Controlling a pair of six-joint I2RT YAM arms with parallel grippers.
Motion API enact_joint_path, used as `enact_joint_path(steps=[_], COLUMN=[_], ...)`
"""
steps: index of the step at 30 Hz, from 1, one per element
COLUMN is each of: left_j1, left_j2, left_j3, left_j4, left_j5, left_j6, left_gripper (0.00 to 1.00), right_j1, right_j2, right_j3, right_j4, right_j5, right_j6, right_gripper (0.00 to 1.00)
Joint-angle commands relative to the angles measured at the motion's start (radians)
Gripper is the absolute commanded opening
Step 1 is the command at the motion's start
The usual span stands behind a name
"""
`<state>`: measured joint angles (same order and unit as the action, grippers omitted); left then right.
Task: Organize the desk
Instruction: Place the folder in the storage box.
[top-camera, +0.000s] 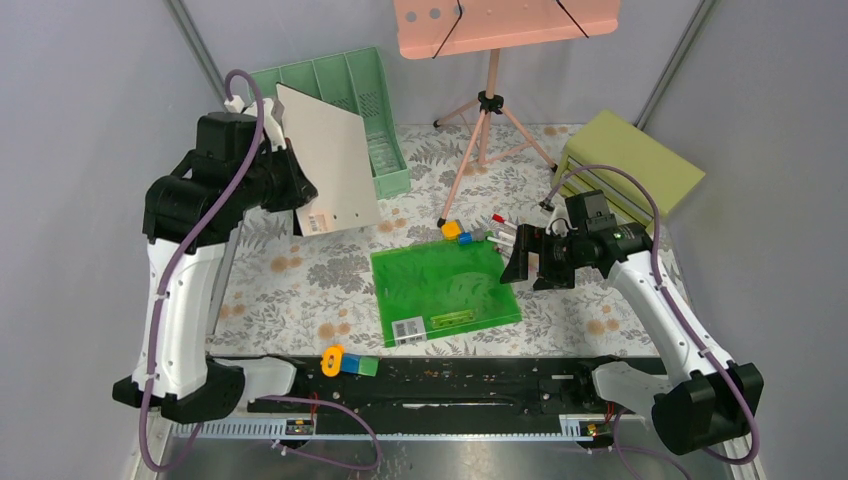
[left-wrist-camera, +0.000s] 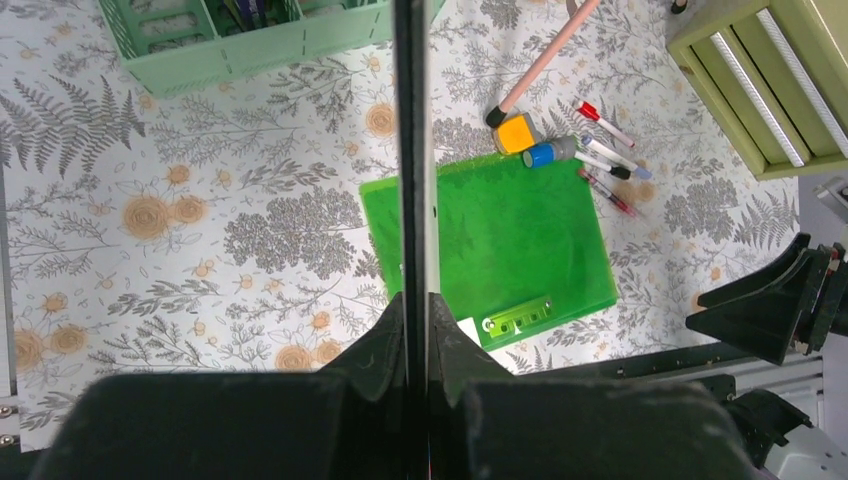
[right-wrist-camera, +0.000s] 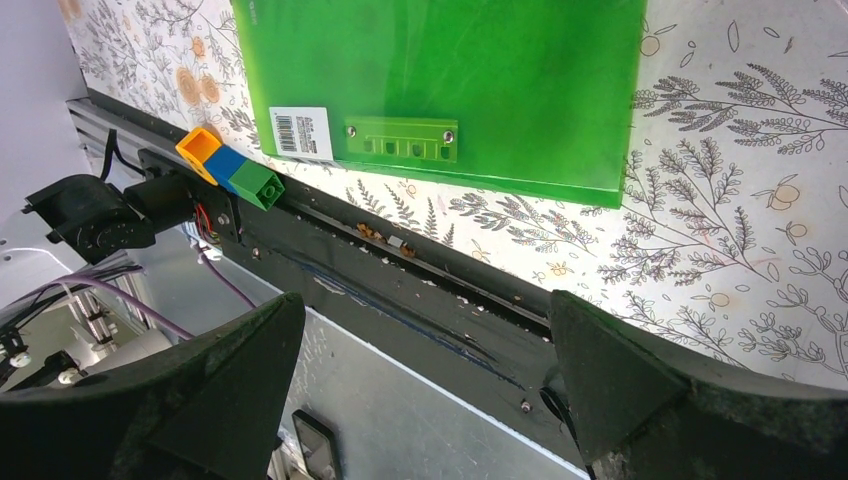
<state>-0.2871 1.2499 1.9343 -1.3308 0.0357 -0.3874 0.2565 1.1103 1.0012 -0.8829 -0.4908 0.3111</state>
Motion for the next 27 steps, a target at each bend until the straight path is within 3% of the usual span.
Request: enact_joint_path(steps=[1, 9, 27], left_j1=[0.001, 0.018, 0.157], left_j2=[0.043, 0.152, 0.304], left_j3=[0.101, 0.214, 0.259], left_j4=[0.071, 0.136, 0.310], left_j5=[-0.065, -0.074, -0.040], left_j6=[0.018, -0.002, -0.011], left_gripper=[0.00, 0.00, 0.00], right_j1=[0.006, 0.006, 0.006], right_j2=[0.018, 0.026, 0.044], right_j3=[0.033, 0.001, -0.037], right_j4=[-0.014, 0.008, 0.013], right_j5=[-0.021, -0.043, -0.057], right_j6=[-0.029, -0.024, -0.035], right_gripper=[1.00, 1.00, 0.99])
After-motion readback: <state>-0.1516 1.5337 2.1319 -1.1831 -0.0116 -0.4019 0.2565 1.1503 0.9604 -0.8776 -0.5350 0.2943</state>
